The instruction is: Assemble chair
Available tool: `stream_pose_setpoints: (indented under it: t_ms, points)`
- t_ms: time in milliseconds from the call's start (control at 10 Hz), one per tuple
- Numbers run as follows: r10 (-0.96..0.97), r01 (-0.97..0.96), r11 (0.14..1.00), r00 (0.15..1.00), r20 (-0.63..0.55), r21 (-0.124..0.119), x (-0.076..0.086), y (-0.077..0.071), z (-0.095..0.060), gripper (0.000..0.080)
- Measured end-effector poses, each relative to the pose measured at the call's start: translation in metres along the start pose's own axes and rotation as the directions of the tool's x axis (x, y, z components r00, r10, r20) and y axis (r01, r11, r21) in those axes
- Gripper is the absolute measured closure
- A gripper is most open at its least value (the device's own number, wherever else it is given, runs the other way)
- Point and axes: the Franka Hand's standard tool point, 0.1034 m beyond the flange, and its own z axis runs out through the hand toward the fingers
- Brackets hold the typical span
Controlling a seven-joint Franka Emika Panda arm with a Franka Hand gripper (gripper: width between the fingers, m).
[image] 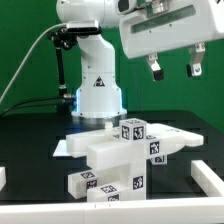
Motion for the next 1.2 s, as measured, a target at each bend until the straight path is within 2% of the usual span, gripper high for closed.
stream_pose_setpoints:
  t_ms: [100,200,300,400,500,600,900,1000,1100,1200]
  points:
    - [-0.016,0.016,1.0,1.0,-0.002,-0.006,-0.002,0.0,0.003,0.0151]
    - [-0.039,0.039,0.999,0.999,-0.001,-0.031,-0.016,0.0,0.013,0.0151]
    - [-0.101,0.101,0.994,0.995,0.005,-0.043,-0.026,0.001,0.014,0.0151]
    - [-0.218,0.218,0.975,0.976,0.013,-0.043,-0.037,0.008,0.011,0.0151]
    - [-0.317,0.318,0.947,0.948,0.023,-0.044,-0.054,0.025,0.011,0.0151]
    - [-0.39,0.39,0.918,0.921,0.022,-0.066,-0.06,0.03,0.01,0.0151]
    - [-0.604,0.605,0.794,0.797,0.036,-0.058,-0.057,0.029,0.011,0.0151]
    - [-0.627,0.628,0.776,0.778,0.035,-0.059,-0.058,0.03,0.013,0.0151]
    - [-0.69,0.69,0.72,0.723,0.025,-0.072,-0.068,0.044,0.025,0.0151]
    - [-0.714,0.716,0.69,0.697,0.065,-0.106,-0.077,0.072,0.039,0.0151]
